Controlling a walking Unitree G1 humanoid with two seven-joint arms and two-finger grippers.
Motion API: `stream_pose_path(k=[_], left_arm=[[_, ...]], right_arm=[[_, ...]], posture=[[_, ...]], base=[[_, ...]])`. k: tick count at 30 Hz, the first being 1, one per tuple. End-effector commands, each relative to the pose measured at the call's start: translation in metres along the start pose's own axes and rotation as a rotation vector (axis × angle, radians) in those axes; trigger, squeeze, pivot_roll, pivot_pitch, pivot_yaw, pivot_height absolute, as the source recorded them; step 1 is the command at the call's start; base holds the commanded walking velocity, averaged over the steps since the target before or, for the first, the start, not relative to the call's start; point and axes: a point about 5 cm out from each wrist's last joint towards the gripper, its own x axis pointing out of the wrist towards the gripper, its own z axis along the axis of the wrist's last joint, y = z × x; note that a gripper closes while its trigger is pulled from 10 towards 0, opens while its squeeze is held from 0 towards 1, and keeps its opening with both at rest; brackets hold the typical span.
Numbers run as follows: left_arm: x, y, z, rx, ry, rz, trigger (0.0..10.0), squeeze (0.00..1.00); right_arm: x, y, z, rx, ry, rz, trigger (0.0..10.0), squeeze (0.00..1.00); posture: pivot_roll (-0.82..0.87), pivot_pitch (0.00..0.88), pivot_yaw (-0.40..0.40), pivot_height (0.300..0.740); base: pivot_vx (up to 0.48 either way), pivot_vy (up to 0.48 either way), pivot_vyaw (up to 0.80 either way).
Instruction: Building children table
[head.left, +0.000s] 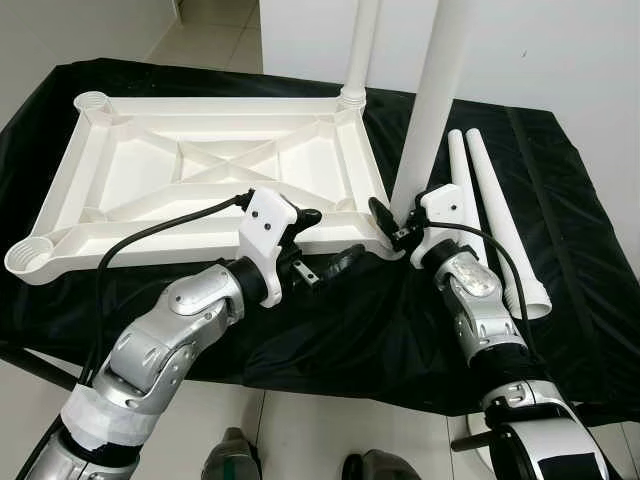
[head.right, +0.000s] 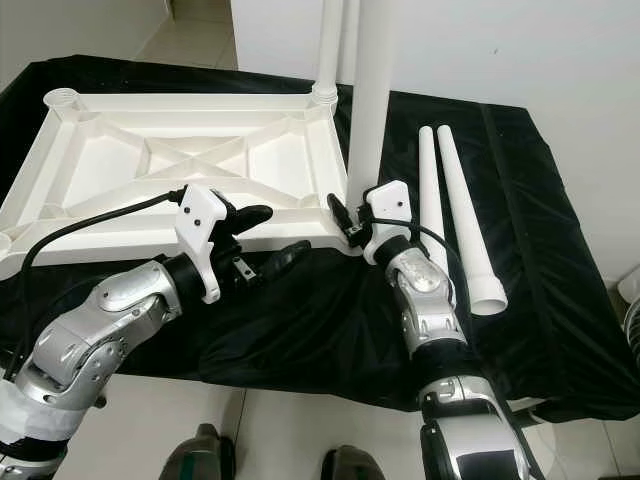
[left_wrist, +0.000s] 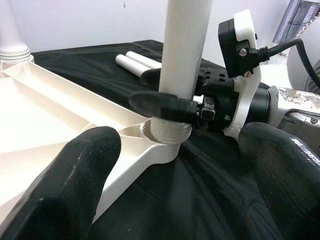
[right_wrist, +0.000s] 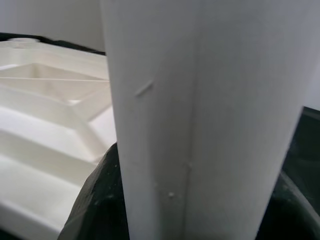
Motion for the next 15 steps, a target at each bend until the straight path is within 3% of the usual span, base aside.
stream_pose_path(k=[1,8,15], left_arm=[[-0.001,-0.004,0.000,0.006,0.004,-0.078,10.0,0.00],[-0.001,-0.003,0.000,0.008,0.008,-0.080,10.0,0.00],[0.005,0.000,0.002,0.023,0.005,-0.106,10.0,0.00]], right_arm=[[-0.008,-0.003,-0.021,0.025,0.103,-0.048,10.0,0.00],[-0.006,-0.003,-0.014,0.083,0.050,-0.042,10.0,0.00],[-0.004,0.012,-0.002,0.107,-0.004,0.065,10.0,0.00]], posture=[[0.07,0.074,0.004,0.740],[0.07,0.070,0.011,0.740],[0.07,0.053,0.005,0.740]], base=[[0.000,0.000,0.00],[0.000,0.000,0.00],[0.000,0.000,0.00]])
